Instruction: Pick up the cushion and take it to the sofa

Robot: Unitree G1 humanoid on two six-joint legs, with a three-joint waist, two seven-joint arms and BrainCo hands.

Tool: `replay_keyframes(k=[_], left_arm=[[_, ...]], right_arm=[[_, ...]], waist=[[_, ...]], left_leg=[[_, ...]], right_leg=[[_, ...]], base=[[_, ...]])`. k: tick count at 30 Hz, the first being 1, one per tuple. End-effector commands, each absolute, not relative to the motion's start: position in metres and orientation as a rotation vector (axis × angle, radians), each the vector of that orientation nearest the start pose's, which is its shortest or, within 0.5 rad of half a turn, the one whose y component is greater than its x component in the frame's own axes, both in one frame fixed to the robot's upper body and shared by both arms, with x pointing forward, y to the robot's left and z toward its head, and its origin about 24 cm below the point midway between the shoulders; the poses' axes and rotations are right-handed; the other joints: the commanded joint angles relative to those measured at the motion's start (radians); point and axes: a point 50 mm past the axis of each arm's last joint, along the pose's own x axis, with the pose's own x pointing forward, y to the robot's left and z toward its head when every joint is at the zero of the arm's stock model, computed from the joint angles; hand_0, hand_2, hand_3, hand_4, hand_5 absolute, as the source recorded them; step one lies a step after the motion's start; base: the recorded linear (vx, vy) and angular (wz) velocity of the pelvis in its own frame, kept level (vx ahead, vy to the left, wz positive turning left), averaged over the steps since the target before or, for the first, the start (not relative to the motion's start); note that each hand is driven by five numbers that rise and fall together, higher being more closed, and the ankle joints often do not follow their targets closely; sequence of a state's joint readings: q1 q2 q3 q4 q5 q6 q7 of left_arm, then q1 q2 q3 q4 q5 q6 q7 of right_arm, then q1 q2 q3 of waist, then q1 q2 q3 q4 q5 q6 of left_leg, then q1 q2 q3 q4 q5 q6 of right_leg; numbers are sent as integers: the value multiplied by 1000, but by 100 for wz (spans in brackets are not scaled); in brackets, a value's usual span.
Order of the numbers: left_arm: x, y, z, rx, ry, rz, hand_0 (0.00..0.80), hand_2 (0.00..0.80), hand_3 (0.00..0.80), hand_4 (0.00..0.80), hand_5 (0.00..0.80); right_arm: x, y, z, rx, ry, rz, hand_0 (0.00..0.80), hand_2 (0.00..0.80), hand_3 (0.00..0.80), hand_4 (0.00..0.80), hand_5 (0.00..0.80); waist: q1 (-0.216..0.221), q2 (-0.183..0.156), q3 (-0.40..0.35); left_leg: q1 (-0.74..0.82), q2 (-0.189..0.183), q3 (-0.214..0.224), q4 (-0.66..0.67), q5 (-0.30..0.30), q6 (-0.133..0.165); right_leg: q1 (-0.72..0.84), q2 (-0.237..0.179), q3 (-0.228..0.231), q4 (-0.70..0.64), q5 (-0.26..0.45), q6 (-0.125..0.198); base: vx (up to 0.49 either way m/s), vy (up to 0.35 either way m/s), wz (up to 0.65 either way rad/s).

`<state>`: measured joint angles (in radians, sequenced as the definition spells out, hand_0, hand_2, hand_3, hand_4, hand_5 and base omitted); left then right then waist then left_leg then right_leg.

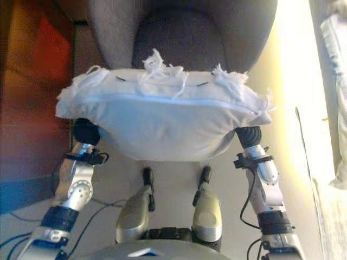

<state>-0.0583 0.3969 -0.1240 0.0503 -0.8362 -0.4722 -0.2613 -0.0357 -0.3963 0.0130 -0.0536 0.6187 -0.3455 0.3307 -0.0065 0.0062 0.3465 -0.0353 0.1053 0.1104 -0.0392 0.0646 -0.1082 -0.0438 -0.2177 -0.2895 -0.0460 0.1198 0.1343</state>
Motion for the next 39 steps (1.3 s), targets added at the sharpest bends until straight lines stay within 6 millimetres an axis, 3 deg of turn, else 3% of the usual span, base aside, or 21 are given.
replay_keyframes(k=[1, 5, 11, 21, 26, 27, 28, 31, 35, 39], left_arm=[[242, 169, 135, -380, -695, -382, 800, 800, 800, 800, 800], [231, 172, 153, -388, -802, -358, 800, 800, 800, 800, 800], [228, 169, 158, -397, -786, -377, 800, 800, 800, 800, 800], [226, 174, 158, -438, -792, -350, 800, 800, 800, 800, 800], [224, 179, 156, -452, -806, -308, 800, 800, 800, 800, 800], [225, 179, 155, -460, -801, -309, 800, 800, 800, 800, 800], [225, 178, 154, -457, -801, -306, 800, 800, 800, 800, 800], [223, 179, 154, -449, -805, -279, 800, 800, 800, 800, 800], [223, 178, 152, -452, -798, -243, 800, 800, 800, 800, 800], [217, 183, 145, -453, -785, -207, 800, 800, 800, 800, 800]], right_arm=[[234, -172, 161, 176, -767, 519, 800, 800, 800, 800, 800], [224, -171, 178, 205, -856, 519, 800, 800, 800, 800, 800], [221, -169, 181, 179, -830, 478, 800, 800, 800, 800, 800], [227, -160, 181, 159, -802, 503, 800, 800, 800, 800, 800], [229, -157, 180, 149, -807, 541, 800, 800, 800, 800, 800], [229, -157, 180, 143, -810, 537, 800, 800, 800, 800, 800], [230, -156, 181, 143, -809, 539, 800, 800, 800, 800, 800], [232, -147, 181, 134, -804, 562, 800, 800, 800, 800, 800], [233, -141, 177, 134, -774, 575, 800, 800, 800, 800, 800], [232, -138, 168, 147, -720, 601, 800, 800, 800, 800, 800]], waist=[[27, -16, -219], [31, -17, -265], [24, -18, -286], [40, -24, -262], [40, -52, -193], [40, -56, -178], [45, -56, -167], [72, -25, -142], [104, 12, -143], [139, 31, -151]], left_leg=[[52, -1, 59, -11, -74, 41], [110, 3, 56, -46, -79, 43], [140, 7, -3, -48, -92, 47], [153, 73, 15, -30, -47, 2], [23, 103, 36, 308, 3, -1], [-7, 104, 48, 368, 6, 0], [-25, 80, 37, 384, -2, 7], [-64, -3, -7, 313, 21, 17], [-84, -20, -42, 91, 124, 4], [-112, -10, -129, -39, 196, -9]], right_leg=[[86, -10, -29, 11, -91, 20], [142, 7, -37, -17, -95, 13], [185, 59, 18, -13, -131, -20], [205, 103, 5, -14, -146, -63], [190, 103, 19, 35, -148, -107], [196, 104, 15, 39, -150, -114], [200, 106, 17, 47, -154, -115], [222, 141, 56, 70, -185, -113], [291, 182, 95, 73, -238, -111], [337, 209, 152, 133, -323, -129]], base=[[61, -25, 11], [40, -54, 5], [-12, -112, 10], [-56, -167, -3], [-58, -175, -15], [-3, -147, -28], [39, -101, -17], [137, -18, -11], [322, 38, -51], [432, 36, 9]])
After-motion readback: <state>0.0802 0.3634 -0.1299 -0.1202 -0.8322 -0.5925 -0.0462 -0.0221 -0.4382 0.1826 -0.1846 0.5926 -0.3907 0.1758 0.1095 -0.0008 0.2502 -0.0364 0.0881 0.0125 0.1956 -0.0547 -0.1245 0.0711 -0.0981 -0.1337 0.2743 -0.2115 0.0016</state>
